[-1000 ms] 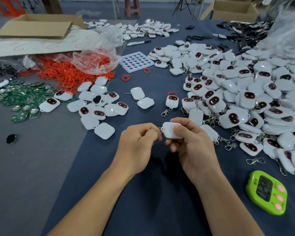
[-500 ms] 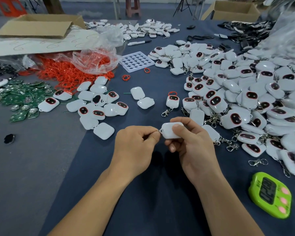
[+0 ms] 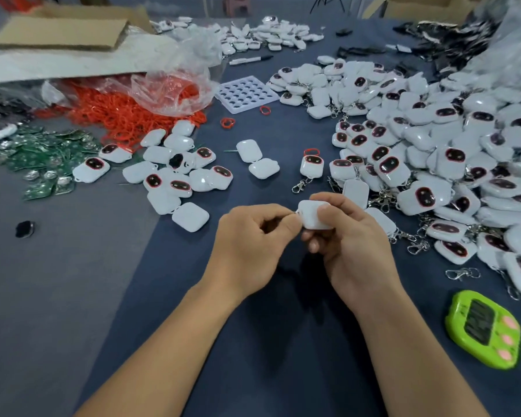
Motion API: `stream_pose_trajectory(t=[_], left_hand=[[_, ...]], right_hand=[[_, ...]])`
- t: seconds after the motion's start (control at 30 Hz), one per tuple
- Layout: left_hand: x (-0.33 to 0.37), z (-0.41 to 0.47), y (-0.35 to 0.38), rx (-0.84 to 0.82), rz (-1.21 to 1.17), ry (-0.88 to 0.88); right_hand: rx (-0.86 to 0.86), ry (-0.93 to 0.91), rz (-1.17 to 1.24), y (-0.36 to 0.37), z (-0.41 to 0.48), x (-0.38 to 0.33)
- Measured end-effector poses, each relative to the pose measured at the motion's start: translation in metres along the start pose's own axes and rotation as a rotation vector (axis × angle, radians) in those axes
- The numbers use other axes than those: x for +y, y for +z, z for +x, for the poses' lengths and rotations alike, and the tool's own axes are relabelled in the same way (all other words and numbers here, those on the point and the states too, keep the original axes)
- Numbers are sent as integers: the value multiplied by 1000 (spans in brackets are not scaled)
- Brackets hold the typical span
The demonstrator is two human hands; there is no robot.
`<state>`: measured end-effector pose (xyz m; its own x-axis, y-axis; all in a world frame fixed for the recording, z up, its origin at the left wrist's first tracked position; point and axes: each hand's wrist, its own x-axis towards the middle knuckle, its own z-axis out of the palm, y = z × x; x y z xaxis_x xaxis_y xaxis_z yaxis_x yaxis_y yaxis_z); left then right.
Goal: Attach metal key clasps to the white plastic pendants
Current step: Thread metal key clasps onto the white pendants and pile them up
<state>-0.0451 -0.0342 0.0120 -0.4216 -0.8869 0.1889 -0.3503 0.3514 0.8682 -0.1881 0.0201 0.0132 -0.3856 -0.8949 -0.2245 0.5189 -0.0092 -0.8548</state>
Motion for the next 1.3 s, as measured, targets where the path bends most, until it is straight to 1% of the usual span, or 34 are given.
stream_pose_trajectory(t=[0.13,0.2,0.27,0.37,0.47,0.53,0.6,0.7,0.77,0.9,0.97,1.07,1.13,1.2,1.23,1.27,1.3], left_hand=[[2,1,0,-38,-63,18],[2,1,0,-16,-19,39],[-2,0,2,21,154,86],[-5,-1,4,71,495,226],[-4,-1,6,78,695,370],[-4,-2,7,65,764,406],[-7,-2,8,83,718,350],[-11,0,8,80,538,173],[-10,2,6,79,372,85],[-9,5,-5,118,72,-74],[-10,7,-8,136,8,-127],[-8,6,-6,155,80,-107],[-8,6,-7,185,115,-121],[-10,5,-10,242,198,-128],[-10,3,-12,286,292,-93],[-10,1,-14,333,380,-49],[-10,-1,-17,379,448,-15]], right_hand=[[-13,16,32,0,-1,-1],[-3,11,44,0,-2,-1],[15,-12,15,-1,-2,-1],[40,-81,-119,0,-2,5],[57,-141,-269,3,-5,9],[55,-142,-283,4,-6,10],[56,-142,-259,3,-6,10],[63,-132,-237,3,-5,10],[58,-123,-243,3,-3,10],[-25,-108,-286,1,-1,11],[-60,-116,-323,-1,-1,11],[-34,-102,-392,-3,0,10],[8,-33,-407,-2,3,6],[5,71,-379,5,9,-3],[9,108,-309,7,12,-12],[19,112,-162,6,15,-23],[12,86,67,1,19,-35]])
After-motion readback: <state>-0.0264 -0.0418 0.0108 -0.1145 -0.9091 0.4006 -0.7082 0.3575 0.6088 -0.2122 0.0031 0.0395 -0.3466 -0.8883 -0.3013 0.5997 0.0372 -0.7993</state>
